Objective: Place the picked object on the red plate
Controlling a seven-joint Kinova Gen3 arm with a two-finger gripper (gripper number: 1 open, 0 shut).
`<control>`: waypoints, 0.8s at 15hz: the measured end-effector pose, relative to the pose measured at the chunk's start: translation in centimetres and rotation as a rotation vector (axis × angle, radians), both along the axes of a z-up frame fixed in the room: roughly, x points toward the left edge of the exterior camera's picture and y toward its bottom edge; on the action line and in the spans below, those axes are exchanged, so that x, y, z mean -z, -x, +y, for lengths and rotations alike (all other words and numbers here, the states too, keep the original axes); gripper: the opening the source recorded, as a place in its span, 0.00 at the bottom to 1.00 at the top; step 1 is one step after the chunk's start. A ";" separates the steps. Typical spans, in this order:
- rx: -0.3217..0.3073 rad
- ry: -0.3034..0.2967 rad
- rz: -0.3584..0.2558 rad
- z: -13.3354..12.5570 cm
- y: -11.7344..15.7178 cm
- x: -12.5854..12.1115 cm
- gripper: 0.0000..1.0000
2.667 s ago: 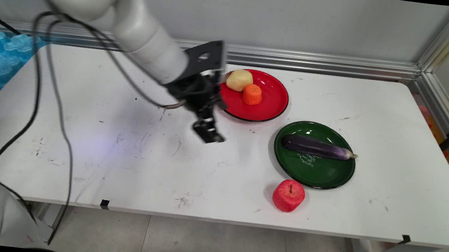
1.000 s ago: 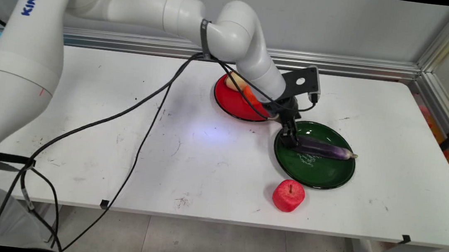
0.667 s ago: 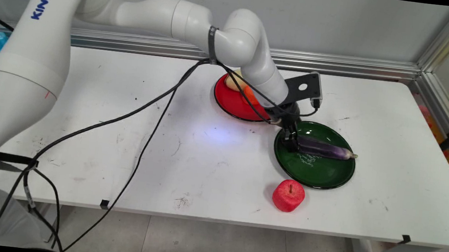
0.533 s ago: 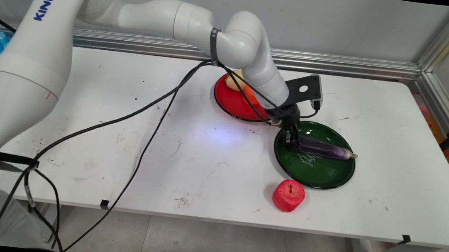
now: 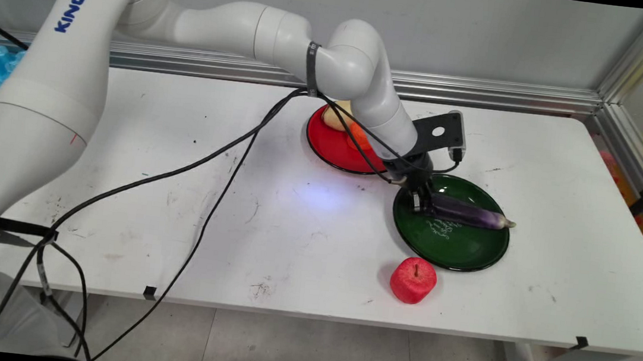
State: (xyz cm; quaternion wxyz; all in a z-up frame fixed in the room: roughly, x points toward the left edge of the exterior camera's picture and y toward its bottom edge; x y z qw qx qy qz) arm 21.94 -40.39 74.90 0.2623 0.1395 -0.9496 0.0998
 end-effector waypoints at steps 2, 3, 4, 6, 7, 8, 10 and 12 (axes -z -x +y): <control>0.001 0.005 0.008 0.1 0.0 -0.6 0.00; 0.000 0.010 0.016 0.2 0.0 -1.1 0.00; -0.003 0.017 0.027 0.3 -0.1 -1.8 0.00; -0.017 0.034 0.047 0.5 -0.5 -3.4 0.00; -0.033 0.045 0.056 0.7 -0.9 -4.3 0.00; -0.051 0.054 0.060 0.8 -1.4 -5.0 0.00; -0.088 0.068 0.063 1.2 -2.6 -6.1 0.00; -0.133 0.079 0.062 1.9 -4.1 -7.2 0.00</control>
